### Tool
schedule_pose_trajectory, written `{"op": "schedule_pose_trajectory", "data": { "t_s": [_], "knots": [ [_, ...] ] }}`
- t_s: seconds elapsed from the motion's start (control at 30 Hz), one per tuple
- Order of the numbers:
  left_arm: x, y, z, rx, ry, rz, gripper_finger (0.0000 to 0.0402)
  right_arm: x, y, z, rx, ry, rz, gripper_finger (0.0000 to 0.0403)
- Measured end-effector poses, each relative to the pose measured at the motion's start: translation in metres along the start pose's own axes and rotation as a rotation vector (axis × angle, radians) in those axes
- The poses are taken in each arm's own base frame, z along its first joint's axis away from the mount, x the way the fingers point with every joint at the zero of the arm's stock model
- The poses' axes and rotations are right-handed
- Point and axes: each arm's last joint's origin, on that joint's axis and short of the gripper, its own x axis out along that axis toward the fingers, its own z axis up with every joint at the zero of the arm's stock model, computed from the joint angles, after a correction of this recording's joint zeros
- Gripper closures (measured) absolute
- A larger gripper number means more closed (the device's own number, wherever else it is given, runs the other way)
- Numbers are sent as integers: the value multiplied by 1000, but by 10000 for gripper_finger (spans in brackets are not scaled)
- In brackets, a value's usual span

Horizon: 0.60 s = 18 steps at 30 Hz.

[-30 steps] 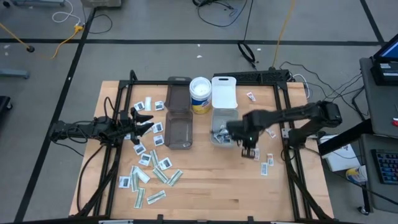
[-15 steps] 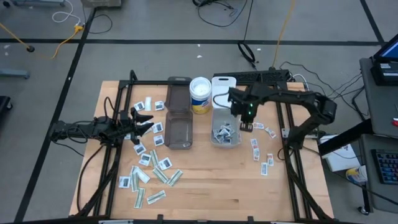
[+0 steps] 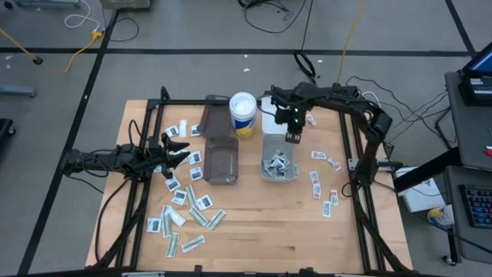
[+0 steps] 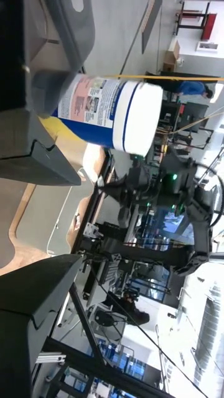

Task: Pick & Place First Aid Supplies
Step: Put the ointment pack into the white bin

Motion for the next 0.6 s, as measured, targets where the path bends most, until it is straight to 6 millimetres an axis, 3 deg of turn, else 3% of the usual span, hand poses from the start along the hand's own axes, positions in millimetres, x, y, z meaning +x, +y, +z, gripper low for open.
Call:
{"op": "schedule_pose_trajectory", "data": {
  "t_s": [0.17, 0.37, 0.6],
  "knots": [
    [0, 0, 0, 0, 0, 0, 206, -3, -17, 15, 7, -16, -3, 403],
    [0, 0, 0, 0, 0, 0, 206, 8, -24, 23, -13, -4, 1, 403],
    [0, 0, 0, 0, 0, 0, 206, 11, -38, 34, -10, -131, -99, 403]
  ]
}}
